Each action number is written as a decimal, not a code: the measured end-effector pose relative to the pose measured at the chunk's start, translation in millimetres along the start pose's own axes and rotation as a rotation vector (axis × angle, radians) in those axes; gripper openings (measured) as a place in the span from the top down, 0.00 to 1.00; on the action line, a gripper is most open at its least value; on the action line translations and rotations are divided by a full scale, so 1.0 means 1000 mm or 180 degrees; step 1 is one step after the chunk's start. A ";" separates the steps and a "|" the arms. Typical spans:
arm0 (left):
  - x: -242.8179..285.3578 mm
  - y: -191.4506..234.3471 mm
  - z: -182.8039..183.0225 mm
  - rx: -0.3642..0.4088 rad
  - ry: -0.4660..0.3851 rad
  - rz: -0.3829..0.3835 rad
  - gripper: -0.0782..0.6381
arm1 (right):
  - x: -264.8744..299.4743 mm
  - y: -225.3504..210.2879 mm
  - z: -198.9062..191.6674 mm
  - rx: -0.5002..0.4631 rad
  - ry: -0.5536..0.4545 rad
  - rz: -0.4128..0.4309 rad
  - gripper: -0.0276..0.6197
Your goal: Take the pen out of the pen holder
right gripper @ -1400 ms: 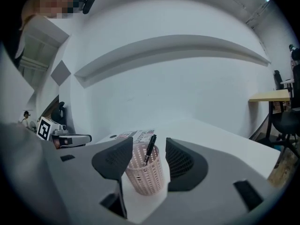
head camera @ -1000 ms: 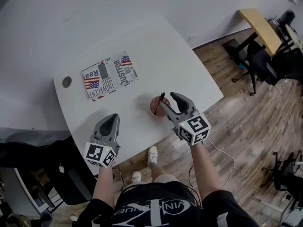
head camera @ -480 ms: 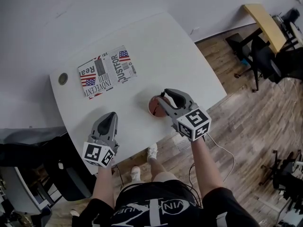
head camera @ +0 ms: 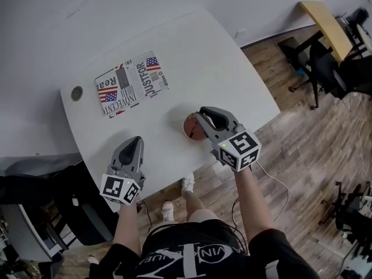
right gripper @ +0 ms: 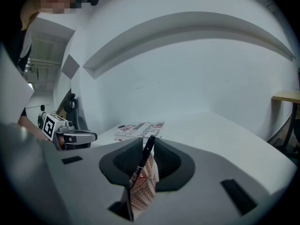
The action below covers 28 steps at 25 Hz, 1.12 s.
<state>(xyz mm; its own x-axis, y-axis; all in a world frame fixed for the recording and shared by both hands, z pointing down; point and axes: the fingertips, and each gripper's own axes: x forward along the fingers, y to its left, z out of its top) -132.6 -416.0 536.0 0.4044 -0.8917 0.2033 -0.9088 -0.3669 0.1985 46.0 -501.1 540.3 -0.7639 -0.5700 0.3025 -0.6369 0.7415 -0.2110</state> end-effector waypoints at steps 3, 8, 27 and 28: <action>-0.004 0.002 -0.001 0.0002 -0.0033 -0.0015 0.87 | -0.003 0.000 0.005 0.0010 -0.0070 -0.0049 0.85; -0.008 0.001 0.000 -0.0023 -0.0030 -0.0033 0.87 | -0.007 0.000 0.013 0.0059 -0.0175 -0.0121 0.87; -0.029 -0.001 0.012 0.0025 -0.0121 -0.0135 0.87 | -0.031 0.022 0.046 -0.0150 -0.0416 -0.0279 0.88; -0.031 -0.001 0.013 0.0028 -0.0126 -0.0139 0.87 | -0.033 0.022 0.048 -0.0159 -0.0426 -0.0293 0.88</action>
<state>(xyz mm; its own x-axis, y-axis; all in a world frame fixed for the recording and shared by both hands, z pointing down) -145.1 -391.6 517.3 0.4396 -0.8845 0.1564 -0.8913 -0.4080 0.1979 52.0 -482.5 481.3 -0.7117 -0.6760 0.1911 -0.7015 0.6987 -0.1405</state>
